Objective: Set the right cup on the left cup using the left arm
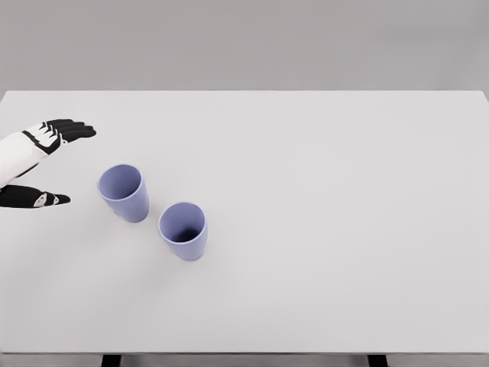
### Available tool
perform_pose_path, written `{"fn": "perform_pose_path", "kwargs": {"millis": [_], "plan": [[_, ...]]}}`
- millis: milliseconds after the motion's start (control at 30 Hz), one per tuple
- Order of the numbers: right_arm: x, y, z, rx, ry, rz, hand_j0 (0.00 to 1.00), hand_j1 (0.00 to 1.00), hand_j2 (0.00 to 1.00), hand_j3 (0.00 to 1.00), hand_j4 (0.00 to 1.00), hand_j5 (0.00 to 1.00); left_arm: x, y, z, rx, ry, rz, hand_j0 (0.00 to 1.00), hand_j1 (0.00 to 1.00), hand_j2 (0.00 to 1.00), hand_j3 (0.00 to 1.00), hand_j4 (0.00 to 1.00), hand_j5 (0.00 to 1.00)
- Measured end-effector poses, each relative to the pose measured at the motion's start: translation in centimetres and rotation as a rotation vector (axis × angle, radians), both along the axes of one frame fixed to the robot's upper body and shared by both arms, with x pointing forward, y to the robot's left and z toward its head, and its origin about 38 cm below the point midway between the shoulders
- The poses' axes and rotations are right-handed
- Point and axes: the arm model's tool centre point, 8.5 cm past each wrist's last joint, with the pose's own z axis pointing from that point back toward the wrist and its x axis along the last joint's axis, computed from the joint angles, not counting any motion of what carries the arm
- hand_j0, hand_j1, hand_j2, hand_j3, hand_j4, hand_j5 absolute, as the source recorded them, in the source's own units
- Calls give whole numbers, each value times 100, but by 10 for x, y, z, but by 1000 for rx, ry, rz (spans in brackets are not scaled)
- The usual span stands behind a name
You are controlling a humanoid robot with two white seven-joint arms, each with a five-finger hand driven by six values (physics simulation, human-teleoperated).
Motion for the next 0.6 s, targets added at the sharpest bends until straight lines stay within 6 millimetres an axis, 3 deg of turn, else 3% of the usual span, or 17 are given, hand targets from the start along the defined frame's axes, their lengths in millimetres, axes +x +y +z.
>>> {"fn": "perform_pose_path", "kwargs": {"millis": [400, 533, 600], "plan": [[-1, 0, 0, 1, 3, -4, 100, 100, 100, 100, 100, 100, 3, 1, 8, 22, -21, -1, 100, 100, 100, 100, 100, 100], [-1, 0, 0, 1, 3, -4, 100, 100, 100, 100, 100, 100, 12, 0, 26, 67, -84, -5, 100, 100, 100, 100, 100, 100], [-1, 0, 0, 1, 4, -4, 100, 100, 100, 100, 100, 100, 19, 0, 45, 115, -135, -8, 100, 100, 100, 100, 100, 100]]}}
